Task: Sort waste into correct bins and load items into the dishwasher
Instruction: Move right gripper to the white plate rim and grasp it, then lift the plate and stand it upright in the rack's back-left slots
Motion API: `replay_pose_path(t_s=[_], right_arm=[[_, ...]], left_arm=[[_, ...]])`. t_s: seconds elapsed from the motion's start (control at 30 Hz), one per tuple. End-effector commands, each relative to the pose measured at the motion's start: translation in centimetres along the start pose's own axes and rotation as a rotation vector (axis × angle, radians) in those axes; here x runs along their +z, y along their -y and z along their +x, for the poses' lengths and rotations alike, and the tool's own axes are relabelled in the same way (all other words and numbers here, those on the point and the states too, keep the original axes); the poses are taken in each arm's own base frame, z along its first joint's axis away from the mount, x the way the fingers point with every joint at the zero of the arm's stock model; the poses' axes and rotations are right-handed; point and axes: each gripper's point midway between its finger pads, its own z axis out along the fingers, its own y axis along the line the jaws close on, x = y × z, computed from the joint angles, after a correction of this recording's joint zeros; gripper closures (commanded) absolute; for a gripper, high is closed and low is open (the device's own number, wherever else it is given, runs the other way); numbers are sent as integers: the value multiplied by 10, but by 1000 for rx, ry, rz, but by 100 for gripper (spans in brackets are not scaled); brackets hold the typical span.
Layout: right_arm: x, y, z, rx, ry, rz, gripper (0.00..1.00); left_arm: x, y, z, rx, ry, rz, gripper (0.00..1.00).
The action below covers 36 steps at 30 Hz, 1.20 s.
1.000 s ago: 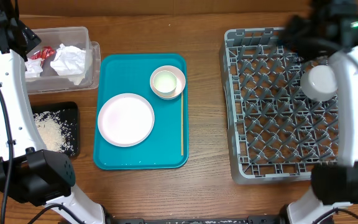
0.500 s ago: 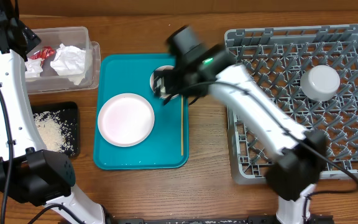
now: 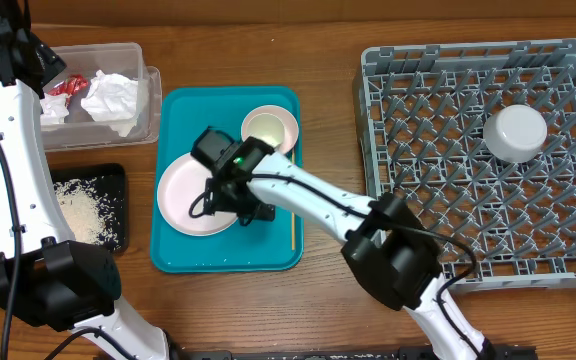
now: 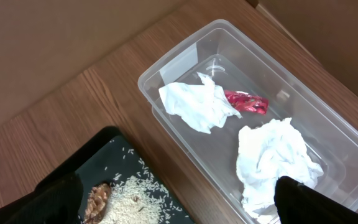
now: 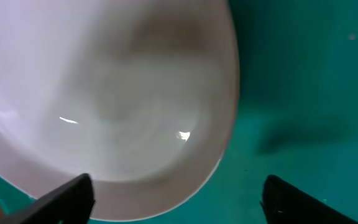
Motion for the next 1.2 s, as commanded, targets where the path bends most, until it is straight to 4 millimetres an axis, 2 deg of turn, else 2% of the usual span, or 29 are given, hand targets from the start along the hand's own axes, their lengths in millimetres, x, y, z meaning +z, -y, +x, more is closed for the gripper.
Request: replay_pose_path(t_s=[0.0,0.2,0.23,0.27,0.37,0.43,0.53,0.63,0.7,0.83,0.97,1.03,1.17], right_arm=[[6,11,-11,64,36,40,25],[19,18,-7,82,28,53,35],[19,20,-7,91,29,58,45],[19,20,-7,90,29,58,51],[19,20,-6,91,27,61,58],[19,21,-6,92,25,64,67],[15,20,-7,93,21,62,92],[0,15,-11,96,24,59,96],[-18,11,-16,87,33,50,96],[-68,9,-30,46,62,19,96],[-133,24,-56,-47,139,-3,96],[-165,41,-70,-88,194,12,96],[-243,114,-113,-27,377,143,96]], left_arm=[[-2,2,-1,-13,6,3,0],[-2,2,-1,-14,6,3,0],[-2,2,-1,-13,6,3,0],[-2,2,-1,-13,6,3,0],[-2,2,-1,-13,6,3,0],[-2,2,-1,-13,6,3,0],[-2,2,-1,-13,6,3,0],[-2,2,-1,-13,6,3,0],[-2,2,-1,-14,6,3,0],[-2,2,-1,-13,6,3,0],[-2,2,-1,-14,6,3,0],[-2,2,-1,-13,6,3,0],[-2,2,-1,-13,6,3,0]])
